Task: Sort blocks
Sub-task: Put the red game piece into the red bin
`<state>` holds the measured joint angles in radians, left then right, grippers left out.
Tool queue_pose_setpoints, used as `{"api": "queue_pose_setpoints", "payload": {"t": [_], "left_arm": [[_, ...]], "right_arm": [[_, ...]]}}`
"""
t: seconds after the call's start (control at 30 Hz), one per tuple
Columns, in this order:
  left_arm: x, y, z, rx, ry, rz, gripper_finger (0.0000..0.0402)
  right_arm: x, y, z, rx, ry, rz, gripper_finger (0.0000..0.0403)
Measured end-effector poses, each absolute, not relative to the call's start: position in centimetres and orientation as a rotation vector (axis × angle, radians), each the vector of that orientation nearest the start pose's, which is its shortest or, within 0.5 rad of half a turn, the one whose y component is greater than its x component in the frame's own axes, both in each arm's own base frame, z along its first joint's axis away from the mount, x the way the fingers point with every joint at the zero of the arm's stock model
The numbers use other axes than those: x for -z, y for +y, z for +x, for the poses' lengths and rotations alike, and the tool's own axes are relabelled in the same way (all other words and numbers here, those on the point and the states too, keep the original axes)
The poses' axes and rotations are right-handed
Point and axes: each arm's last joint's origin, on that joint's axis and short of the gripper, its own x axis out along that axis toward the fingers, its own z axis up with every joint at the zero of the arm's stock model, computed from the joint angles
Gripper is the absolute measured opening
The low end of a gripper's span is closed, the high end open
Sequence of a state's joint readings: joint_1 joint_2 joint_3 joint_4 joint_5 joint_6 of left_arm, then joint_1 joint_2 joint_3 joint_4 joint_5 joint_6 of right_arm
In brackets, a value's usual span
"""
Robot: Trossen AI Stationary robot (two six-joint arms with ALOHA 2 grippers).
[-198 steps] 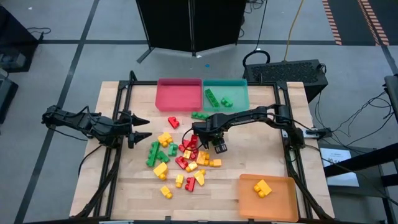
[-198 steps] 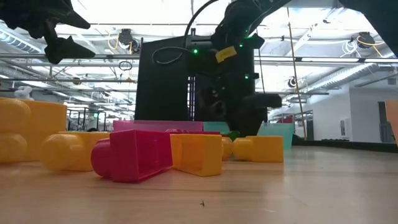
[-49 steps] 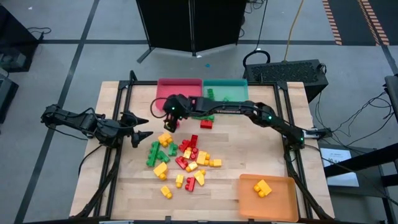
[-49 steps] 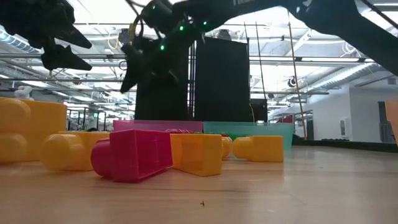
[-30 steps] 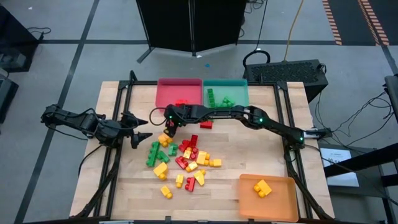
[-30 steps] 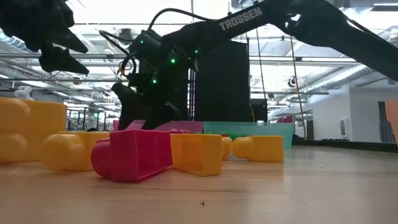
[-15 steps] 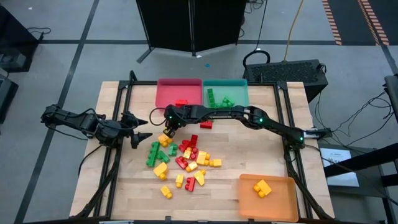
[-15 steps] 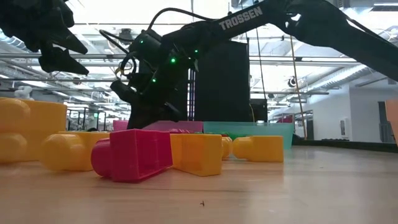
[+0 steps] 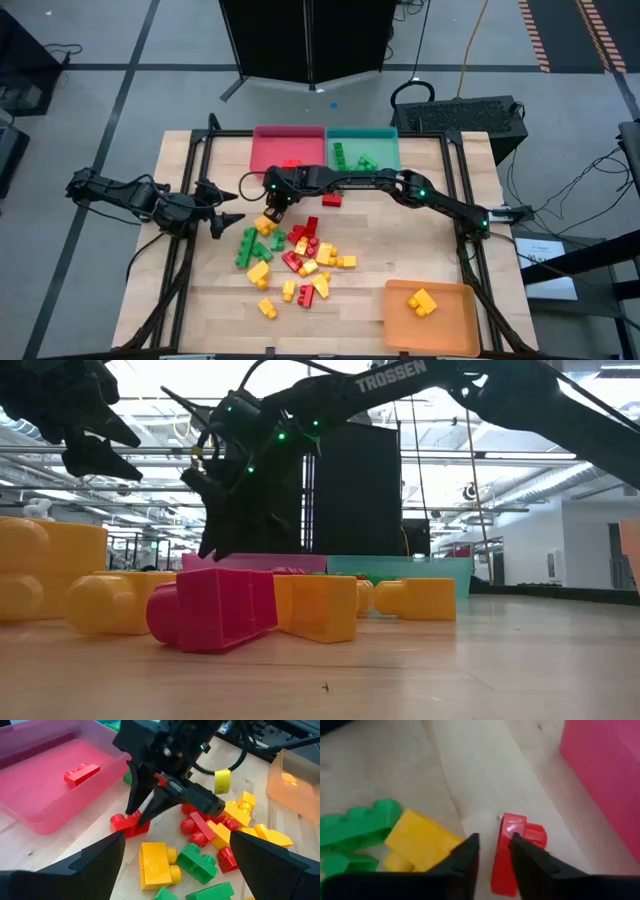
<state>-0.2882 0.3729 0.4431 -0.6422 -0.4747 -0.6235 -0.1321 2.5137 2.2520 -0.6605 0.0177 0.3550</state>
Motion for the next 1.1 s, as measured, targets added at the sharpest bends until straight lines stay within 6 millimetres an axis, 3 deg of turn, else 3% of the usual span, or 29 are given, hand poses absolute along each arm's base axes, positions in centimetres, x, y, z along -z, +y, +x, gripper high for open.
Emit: {"api": "queue_pose_setpoints", "payload": {"t": [0.2,0.33,0.7,1.1], "left_arm": [[-22.6,-1.4,9.3,-0.338,0.456,-0.391,0.0361],[-22.6,-1.4,9.3,-0.337,0.457,-0.388,0.0361],[-22.6,-1.4,9.3,-0.338,0.456,-0.39,0.0361],[-22.6,-1.4,9.3,-0.338,0.456,-0.391,0.0361]], "right_arm": [[-17.5,-5.7,53.9,0.283,0.919,0.362,0.0252],[-17.0,-4.9,53.9,0.349,0.914,0.309,0.0293],[-15.5,-7.6,53.5,0.446,0.889,0.305,0.0278],[-14.0,-7.2,53.1,0.427,0.916,0.317,0.0276]]}}
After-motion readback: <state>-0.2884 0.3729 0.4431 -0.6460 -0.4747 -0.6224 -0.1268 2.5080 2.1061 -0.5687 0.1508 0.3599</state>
